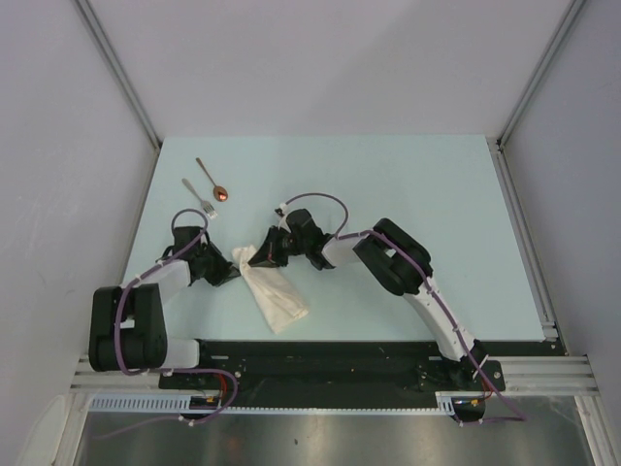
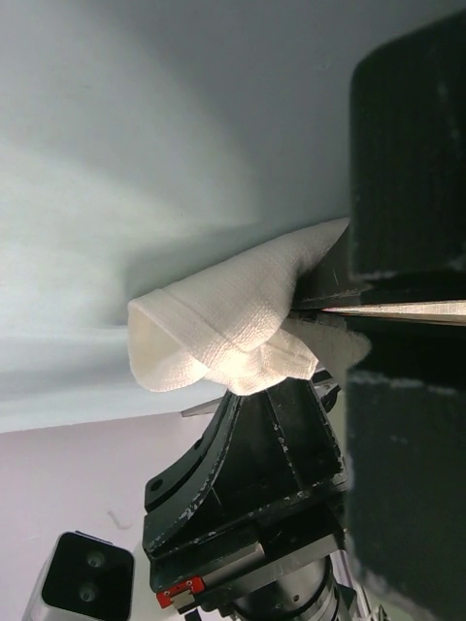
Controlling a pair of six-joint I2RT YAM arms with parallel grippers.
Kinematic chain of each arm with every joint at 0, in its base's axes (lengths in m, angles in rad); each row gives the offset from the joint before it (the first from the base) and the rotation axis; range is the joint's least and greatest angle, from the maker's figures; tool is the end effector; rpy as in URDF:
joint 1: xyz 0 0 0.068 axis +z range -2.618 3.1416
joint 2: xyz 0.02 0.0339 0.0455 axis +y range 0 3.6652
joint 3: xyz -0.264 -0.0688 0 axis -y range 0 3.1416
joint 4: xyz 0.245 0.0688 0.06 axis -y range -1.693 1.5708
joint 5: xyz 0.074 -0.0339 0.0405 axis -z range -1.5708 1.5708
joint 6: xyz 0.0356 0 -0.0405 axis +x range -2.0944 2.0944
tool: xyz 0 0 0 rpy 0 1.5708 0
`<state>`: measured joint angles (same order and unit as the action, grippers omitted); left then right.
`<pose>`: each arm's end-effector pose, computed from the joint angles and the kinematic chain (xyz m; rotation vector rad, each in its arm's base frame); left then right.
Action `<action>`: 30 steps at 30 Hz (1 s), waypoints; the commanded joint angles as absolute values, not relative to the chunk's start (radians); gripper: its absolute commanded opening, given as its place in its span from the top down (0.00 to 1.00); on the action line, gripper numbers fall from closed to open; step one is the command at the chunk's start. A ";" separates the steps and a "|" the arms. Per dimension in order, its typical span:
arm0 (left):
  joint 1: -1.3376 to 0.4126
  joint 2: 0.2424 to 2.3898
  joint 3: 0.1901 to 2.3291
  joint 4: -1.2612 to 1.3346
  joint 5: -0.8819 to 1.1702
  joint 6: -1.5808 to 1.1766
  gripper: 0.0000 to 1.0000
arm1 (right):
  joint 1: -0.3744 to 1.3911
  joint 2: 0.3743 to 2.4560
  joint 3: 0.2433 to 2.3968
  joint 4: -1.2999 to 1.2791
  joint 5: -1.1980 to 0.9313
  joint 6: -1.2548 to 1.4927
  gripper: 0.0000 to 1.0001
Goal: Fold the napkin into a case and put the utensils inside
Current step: Grasp the top corner of the smaller rectangle folded napkin from the folded napkin.
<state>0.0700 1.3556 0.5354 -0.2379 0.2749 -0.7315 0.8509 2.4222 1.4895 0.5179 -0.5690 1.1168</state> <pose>0.2278 0.0063 0.1388 -0.9583 2.5116 -0.5801 0.3204 0.3945 0.0845 -0.1347 2.4230 1.6808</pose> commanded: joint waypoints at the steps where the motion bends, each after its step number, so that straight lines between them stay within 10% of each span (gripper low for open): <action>1: 0.052 1.408 0.482 -0.126 0.350 -0.785 1.00 | 0.851 2.362 1.490 0.446 -0.522 1.060 0.97; 18: -0.198 1.433 0.589 -0.180 0.341 -0.783 1.00 | 0.799 2.109 1.190 0.357 -0.454 0.913 0.96; 24: -0.198 1.253 0.687 -0.348 0.158 -0.609 0.66 | 0.801 2.083 1.193 0.319 -0.443 0.897 0.95; 30: -0.209 1.393 0.842 -0.452 0.162 -0.506 0.66 | 0.802 2.082 1.206 0.328 -0.453 0.900 0.95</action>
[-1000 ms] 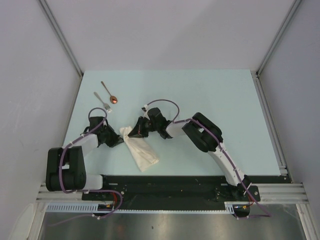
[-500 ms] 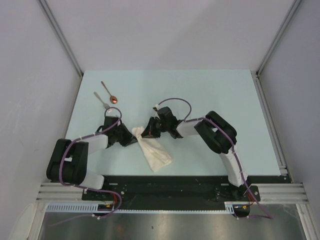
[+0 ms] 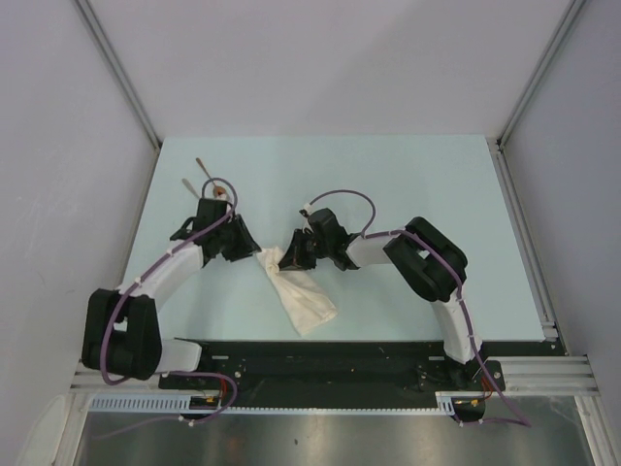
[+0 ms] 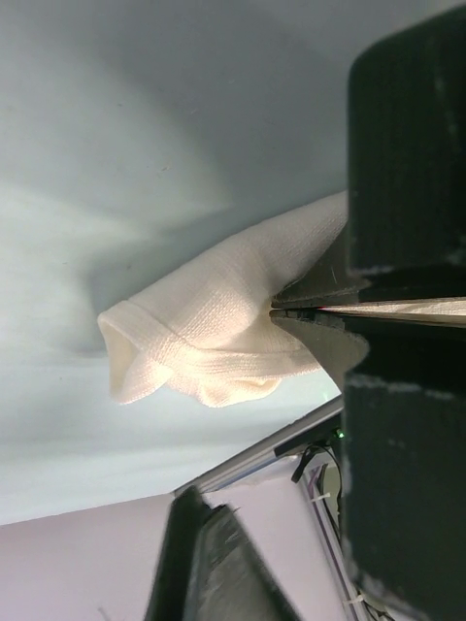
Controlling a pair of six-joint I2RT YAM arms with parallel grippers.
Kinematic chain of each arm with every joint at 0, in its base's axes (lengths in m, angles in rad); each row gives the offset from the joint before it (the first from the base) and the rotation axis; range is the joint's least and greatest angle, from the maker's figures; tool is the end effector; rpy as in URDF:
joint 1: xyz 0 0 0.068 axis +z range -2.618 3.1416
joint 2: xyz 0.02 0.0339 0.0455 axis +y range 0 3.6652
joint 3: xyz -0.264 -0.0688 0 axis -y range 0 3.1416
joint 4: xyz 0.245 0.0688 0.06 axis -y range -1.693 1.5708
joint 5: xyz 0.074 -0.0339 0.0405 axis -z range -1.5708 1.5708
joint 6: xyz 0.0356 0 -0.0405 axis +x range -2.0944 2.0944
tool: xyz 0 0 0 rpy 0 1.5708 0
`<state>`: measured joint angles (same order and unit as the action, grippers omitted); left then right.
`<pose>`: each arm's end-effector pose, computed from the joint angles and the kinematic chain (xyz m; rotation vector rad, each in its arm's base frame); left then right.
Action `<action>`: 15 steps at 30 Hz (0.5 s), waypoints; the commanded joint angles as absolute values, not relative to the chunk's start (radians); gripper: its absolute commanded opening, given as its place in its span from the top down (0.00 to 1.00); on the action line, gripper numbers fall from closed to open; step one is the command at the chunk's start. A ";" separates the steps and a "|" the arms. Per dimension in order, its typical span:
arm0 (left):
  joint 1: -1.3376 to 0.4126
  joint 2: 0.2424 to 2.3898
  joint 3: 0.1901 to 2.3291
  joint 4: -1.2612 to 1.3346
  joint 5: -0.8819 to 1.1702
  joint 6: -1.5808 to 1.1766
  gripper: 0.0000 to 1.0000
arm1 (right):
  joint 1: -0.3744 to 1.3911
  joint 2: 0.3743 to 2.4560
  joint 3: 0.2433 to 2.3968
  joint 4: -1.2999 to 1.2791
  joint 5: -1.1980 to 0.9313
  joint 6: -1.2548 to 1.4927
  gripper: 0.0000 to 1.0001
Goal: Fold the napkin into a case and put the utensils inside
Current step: Grasp the top corner of the smaller rectangle folded napkin from the folded napkin.
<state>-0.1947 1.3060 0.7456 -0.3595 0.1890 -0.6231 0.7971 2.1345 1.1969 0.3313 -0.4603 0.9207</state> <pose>0.2502 -0.0562 0.2022 -0.4641 2.5186 -0.5660 0.2971 0.3268 0.1143 -0.1510 2.5035 1.3677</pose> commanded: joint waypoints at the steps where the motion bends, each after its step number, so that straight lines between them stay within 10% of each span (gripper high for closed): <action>1: -0.212 1.446 0.854 -0.456 0.178 -0.486 0.67 | 0.802 2.080 1.209 0.331 -0.453 0.902 0.95; 15: -0.255 1.483 0.891 -0.446 0.224 -0.453 0.68 | 0.821 2.057 1.215 0.328 -0.453 0.905 0.94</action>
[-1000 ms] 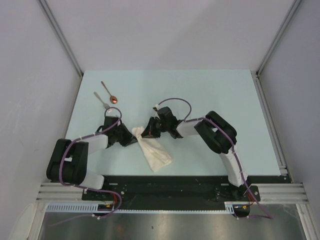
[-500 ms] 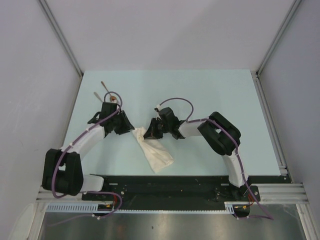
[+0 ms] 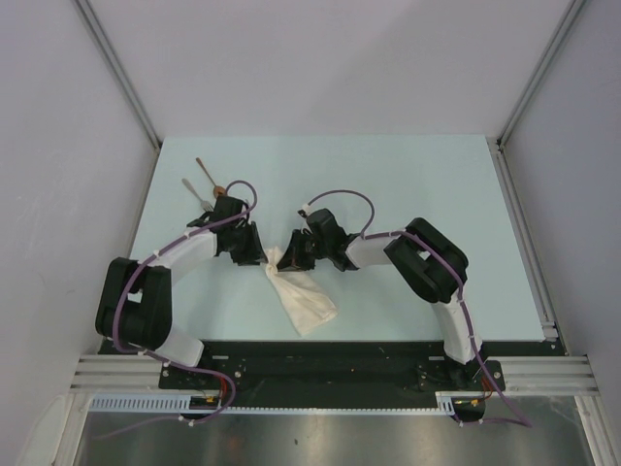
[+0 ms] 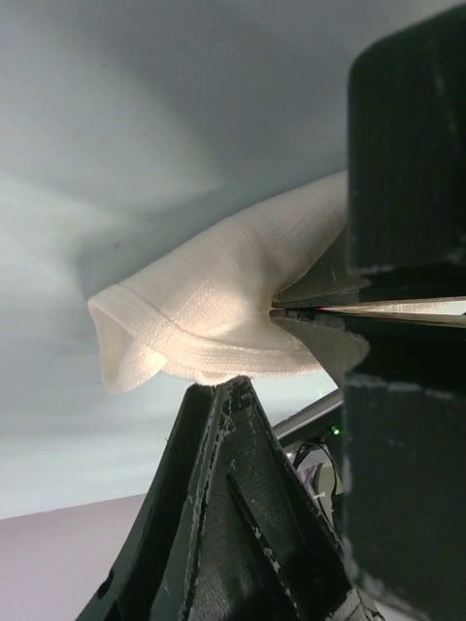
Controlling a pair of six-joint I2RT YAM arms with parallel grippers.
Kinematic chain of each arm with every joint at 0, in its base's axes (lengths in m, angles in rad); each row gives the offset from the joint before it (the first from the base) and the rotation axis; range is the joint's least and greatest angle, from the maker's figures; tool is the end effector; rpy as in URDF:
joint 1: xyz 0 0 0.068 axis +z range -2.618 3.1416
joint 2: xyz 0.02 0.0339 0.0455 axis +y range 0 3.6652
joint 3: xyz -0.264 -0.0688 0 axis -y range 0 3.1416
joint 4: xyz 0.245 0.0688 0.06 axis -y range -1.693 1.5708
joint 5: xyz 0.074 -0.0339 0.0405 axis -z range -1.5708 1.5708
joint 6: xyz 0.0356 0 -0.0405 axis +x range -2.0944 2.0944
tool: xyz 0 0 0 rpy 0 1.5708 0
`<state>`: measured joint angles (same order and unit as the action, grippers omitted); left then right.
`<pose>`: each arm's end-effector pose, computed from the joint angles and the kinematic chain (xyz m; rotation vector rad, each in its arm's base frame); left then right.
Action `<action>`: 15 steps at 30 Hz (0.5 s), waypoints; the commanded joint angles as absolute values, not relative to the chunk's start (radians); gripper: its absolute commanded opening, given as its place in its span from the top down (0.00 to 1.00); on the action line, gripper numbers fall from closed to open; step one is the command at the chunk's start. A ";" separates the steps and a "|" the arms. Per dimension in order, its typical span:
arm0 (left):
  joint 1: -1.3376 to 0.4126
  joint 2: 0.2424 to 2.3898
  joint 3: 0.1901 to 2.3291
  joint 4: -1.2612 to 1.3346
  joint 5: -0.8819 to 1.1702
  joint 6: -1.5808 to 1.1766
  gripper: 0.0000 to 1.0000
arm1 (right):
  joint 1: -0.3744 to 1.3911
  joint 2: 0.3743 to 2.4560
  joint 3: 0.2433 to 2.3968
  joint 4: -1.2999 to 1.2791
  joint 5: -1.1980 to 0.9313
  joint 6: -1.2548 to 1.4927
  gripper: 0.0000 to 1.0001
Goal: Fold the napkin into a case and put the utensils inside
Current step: Grasp the top corner of the smaller rectangle folded napkin from the folded napkin.
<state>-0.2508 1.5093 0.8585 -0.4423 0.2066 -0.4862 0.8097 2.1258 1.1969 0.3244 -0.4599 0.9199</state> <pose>0.2744 -0.0778 0.1797 -0.2518 2.7150 -0.5027 0.2927 0.3302 0.1174 -0.1683 2.5043 1.3729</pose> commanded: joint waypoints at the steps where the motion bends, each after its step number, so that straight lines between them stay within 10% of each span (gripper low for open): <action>1: -0.258 1.483 0.891 -0.445 0.227 -0.454 0.68 | 0.821 2.056 1.215 0.324 -0.453 0.905 0.95; 15: -0.281 1.480 0.934 -0.459 0.204 -0.451 0.64 | 0.821 2.059 1.209 0.328 -0.454 0.903 0.94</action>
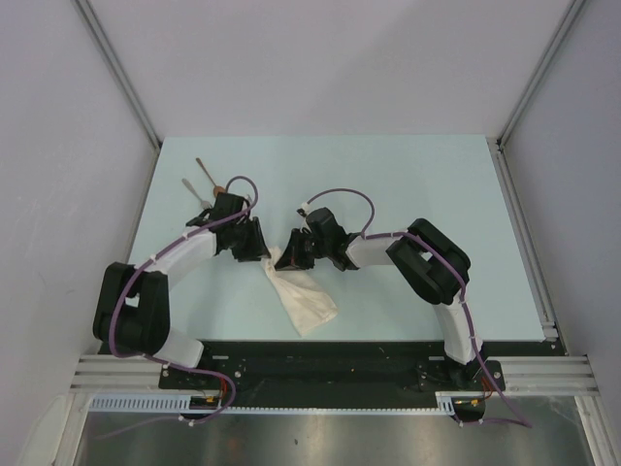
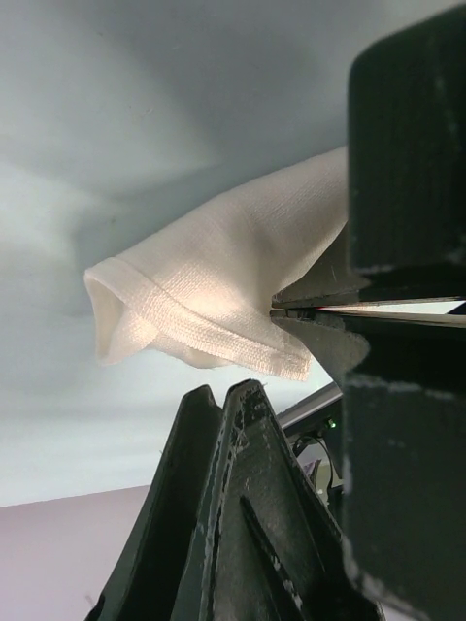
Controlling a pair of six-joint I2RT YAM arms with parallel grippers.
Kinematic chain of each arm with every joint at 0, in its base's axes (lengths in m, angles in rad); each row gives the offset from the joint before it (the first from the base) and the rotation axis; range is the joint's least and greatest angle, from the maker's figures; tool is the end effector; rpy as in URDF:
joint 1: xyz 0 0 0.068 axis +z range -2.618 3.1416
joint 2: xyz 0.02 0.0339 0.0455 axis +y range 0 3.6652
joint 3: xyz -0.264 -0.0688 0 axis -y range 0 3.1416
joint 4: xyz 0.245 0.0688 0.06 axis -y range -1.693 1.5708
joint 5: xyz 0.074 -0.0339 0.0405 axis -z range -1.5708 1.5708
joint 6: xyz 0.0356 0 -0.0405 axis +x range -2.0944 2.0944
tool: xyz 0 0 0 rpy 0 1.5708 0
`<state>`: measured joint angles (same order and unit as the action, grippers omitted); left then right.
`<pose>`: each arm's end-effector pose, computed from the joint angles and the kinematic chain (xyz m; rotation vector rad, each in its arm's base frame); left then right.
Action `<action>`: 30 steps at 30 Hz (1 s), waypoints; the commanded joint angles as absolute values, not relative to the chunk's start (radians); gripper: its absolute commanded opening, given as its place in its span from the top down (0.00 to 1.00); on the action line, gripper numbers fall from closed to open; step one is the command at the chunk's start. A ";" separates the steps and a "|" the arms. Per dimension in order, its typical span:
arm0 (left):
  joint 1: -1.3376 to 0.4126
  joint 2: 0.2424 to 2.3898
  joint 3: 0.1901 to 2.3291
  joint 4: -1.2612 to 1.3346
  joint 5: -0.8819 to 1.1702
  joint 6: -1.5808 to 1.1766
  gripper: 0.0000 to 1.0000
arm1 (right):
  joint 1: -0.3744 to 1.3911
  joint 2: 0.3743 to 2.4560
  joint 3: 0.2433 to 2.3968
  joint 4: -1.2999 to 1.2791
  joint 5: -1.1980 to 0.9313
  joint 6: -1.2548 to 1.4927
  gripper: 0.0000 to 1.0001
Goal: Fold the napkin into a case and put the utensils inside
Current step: Grasp the top corner of the smaller rectangle folded napkin from the folded napkin.
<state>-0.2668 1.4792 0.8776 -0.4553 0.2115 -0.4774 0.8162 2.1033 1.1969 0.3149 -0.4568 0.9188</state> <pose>0.2732 -0.0824 0.1924 -0.2082 2.6839 -0.5232 0.2901 0.3315 0.1260 -0.1795 2.4905 1.3798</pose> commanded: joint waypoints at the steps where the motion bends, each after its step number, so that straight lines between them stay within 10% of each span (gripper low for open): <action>1: -0.284 1.488 0.937 -0.460 0.198 -0.449 0.64 | 0.819 2.057 1.207 0.330 -0.456 0.907 0.95; 16: -0.287 1.536 0.963 -0.488 0.173 -0.436 0.92 | 0.811 2.031 1.209 0.314 -0.451 0.888 0.95; 22: -0.287 1.509 0.968 -0.503 0.173 -0.428 0.77 | 0.801 2.022 1.203 0.307 -0.454 0.879 0.94; 30: -0.287 1.459 0.947 -0.505 0.176 -0.451 0.81 | 0.799 2.017 1.187 0.313 -0.457 0.882 0.94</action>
